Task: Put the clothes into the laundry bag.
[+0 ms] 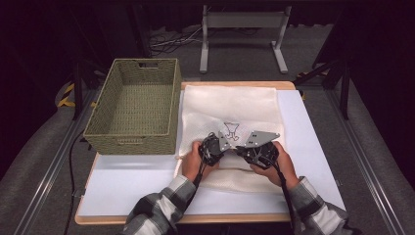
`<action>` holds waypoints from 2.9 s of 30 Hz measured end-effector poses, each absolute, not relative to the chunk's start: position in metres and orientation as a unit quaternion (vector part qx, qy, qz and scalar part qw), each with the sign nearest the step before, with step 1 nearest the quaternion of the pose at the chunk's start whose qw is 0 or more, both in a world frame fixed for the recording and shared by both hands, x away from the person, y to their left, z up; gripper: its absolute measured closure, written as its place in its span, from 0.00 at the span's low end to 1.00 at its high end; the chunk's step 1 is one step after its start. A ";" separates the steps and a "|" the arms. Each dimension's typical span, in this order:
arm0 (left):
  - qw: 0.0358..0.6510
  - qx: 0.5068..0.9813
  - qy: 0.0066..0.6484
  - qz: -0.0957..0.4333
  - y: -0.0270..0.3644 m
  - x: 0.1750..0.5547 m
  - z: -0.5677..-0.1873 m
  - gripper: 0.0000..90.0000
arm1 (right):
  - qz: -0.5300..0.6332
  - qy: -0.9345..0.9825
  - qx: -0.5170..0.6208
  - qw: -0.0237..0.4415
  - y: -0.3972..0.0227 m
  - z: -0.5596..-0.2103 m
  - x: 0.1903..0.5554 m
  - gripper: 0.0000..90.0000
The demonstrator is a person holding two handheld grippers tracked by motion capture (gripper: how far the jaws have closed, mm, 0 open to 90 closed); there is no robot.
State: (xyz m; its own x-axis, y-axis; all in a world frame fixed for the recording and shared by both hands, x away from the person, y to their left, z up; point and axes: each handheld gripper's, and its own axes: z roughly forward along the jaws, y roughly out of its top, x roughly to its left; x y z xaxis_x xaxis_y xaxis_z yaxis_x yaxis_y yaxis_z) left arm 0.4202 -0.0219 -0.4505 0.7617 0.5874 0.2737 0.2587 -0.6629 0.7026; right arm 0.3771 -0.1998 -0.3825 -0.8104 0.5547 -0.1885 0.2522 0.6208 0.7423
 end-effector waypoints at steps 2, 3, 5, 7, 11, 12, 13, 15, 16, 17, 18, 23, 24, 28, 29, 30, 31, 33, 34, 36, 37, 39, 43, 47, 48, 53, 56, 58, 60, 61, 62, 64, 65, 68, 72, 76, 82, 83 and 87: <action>0.335 0.873 0.249 0.253 -0.022 0.420 -0.451 0.99 | 0.368 0.878 0.229 0.203 -0.199 -0.383 0.377 0.97; 0.335 0.872 0.250 0.253 -0.022 0.419 -0.451 0.99 | 0.367 0.878 0.229 0.202 -0.199 -0.383 0.377 0.97; 0.346 0.872 0.250 0.242 -0.020 0.420 -0.451 0.99 | 0.368 0.878 0.230 0.200 -0.199 -0.384 0.377 0.97; 0.357 0.873 0.249 0.220 -0.018 0.419 -0.450 0.98 | 0.368 0.878 0.232 0.201 -0.200 -0.384 0.378 0.97; 0.390 0.873 0.229 0.185 -0.014 0.414 -0.447 0.92 | 0.369 0.877 0.233 0.201 -0.200 -0.384 0.378 0.97; 0.397 0.872 0.224 0.180 -0.013 0.412 -0.446 0.92 | 0.369 0.877 0.233 0.201 -0.200 -0.384 0.378 0.97; 0.403 0.871 0.221 0.173 -0.013 0.409 -0.445 0.93 | 0.369 0.877 0.233 0.202 -0.200 -0.383 0.378 0.97; 0.407 0.873 0.212 0.166 -0.012 0.405 -0.443 0.93 | 0.370 0.876 0.233 0.203 -0.201 -0.383 0.378 0.97; 0.411 0.874 0.203 0.160 -0.011 0.402 -0.441 0.93 | 0.370 0.876 0.233 0.203 -0.201 -0.383 0.378 0.97; 0.412 0.875 0.198 0.161 -0.010 0.399 -0.439 0.92 | 0.370 0.876 0.233 0.203 -0.201 -0.383 0.378 0.97; 0.412 0.875 0.195 0.162 -0.009 0.397 -0.436 0.92 | 0.370 0.876 0.233 0.203 -0.201 -0.383 0.378 0.97; 0.414 0.877 0.180 0.165 0.003 0.384 -0.423 0.88 | 0.371 0.876 0.232 0.203 -0.201 -0.382 0.378 0.97; 0.414 0.877 0.179 0.164 0.006 0.383 -0.422 0.88 | 0.371 0.875 0.233 0.204 -0.201 -0.382 0.377 0.97; 0.401 0.883 0.182 0.163 0.025 0.377 -0.419 0.92 | 0.374 0.873 0.233 0.207 -0.202 -0.380 0.377 0.97; 0.398 0.884 0.184 0.164 0.028 0.376 -0.419 0.94 | 0.376 0.873 0.233 0.206 -0.202 -0.379 0.377 0.97; 0.393 0.885 0.187 0.166 0.032 0.375 -0.419 0.94 | 0.375 0.872 0.234 0.207 -0.202 -0.379 0.377 0.97; 0.390 0.887 0.189 0.163 0.036 0.375 -0.419 0.96 | 0.377 0.872 0.233 0.208 -0.203 -0.378 0.377 0.97; 0.382 0.888 0.194 0.167 0.041 0.373 -0.420 0.99 | 0.379 0.871 0.235 0.208 -0.203 -0.377 0.376 0.97; 0.378 0.890 0.195 0.166 0.043 0.373 -0.421 0.99 | 0.380 0.870 0.234 0.208 -0.204 -0.376 0.376 0.97; 0.366 0.894 0.199 0.164 0.047 0.371 -0.423 0.99 | 0.383 0.869 0.234 0.209 -0.204 -0.375 0.375 0.97; 0.362 0.895 0.204 0.161 0.048 0.370 -0.424 0.97 | 0.384 0.868 0.235 0.209 -0.205 -0.374 0.375 0.97; 0.348 0.900 0.211 0.156 0.047 0.371 -0.429 0.89 | 0.386 0.867 0.234 0.208 -0.206 -0.373 0.374 0.97; 0.338 0.901 0.228 0.150 0.044 0.376 -0.437 0.80 | 0.390 0.866 0.234 0.208 -0.208 -0.371 0.372 0.97; 0.331 0.896 0.251 0.157 0.038 0.388 -0.442 0.84 | 0.389 0.868 0.228 0.208 -0.207 -0.371 0.369 0.97; 0.327 0.897 0.253 0.157 0.035 0.390 -0.443 0.88 | 0.389 0.869 0.226 0.206 -0.206 -0.372 0.369 0.97; 0.319 0.893 0.263 0.179 0.020 0.399 -0.443 0.98 | 0.385 0.873 0.219 0.203 -0.201 -0.374 0.367 0.97; 0.330 0.885 0.273 0.180 0.011 0.406 -0.445 0.98 | 0.383 0.875 0.218 0.200 -0.200 -0.376 0.367 0.97; 0.345 0.879 0.277 0.176 0.004 0.410 -0.446 0.98 | 0.382 0.877 0.216 0.197 -0.198 -0.377 0.367 0.97; 0.350 0.874 0.282 0.183 -0.002 0.413 -0.448 0.98 | 0.380 0.878 0.216 0.194 -0.197 -0.379 0.367 0.97; 0.361 0.870 0.286 0.177 -0.005 0.415 -0.449 0.98 | 0.379 0.879 0.216 0.192 -0.197 -0.380 0.367 0.97; 0.364 0.868 0.288 0.175 -0.006 0.416 -0.449 0.98 | 0.378 0.880 0.216 0.190 -0.196 -0.380 0.367 0.97; 0.370 0.863 0.292 0.182 -0.010 0.418 -0.450 0.98 | 0.378 0.880 0.216 0.189 -0.196 -0.381 0.367 0.97; 0.376 0.861 0.289 0.186 -0.012 0.420 -0.450 0.98 | 0.378 0.880 0.216 0.189 -0.196 -0.381 0.368 0.97; 0.383 0.856 0.293 0.187 -0.015 0.422 -0.449 0.98 | 0.376 0.882 0.216 0.186 -0.196 -0.382 0.368 0.97; 0.389 0.852 0.298 0.185 -0.018 0.426 -0.448 0.98 | 0.371 0.883 0.216 0.187 -0.194 -0.385 0.368 0.97; 0.400 0.852 0.290 0.175 -0.015 0.424 -0.447 0.98 | 0.371 0.883 0.217 0.188 -0.195 -0.385 0.369 0.97; 0.423 0.849 0.266 0.173 -0.007 0.412 -0.439 0.98 | 0.377 0.878 0.221 0.196 -0.199 -0.382 0.370 0.97; 0.423 0.849 0.266 0.173 -0.007 0.412 -0.439 0.98 | 0.377 0.878 0.221 0.196 -0.199 -0.382 0.370 0.97; 0.446 0.838 0.257 0.184 -0.003 0.405 -0.428 0.98 | 0.386 0.872 0.222 0.204 -0.200 -0.377 0.368 0.97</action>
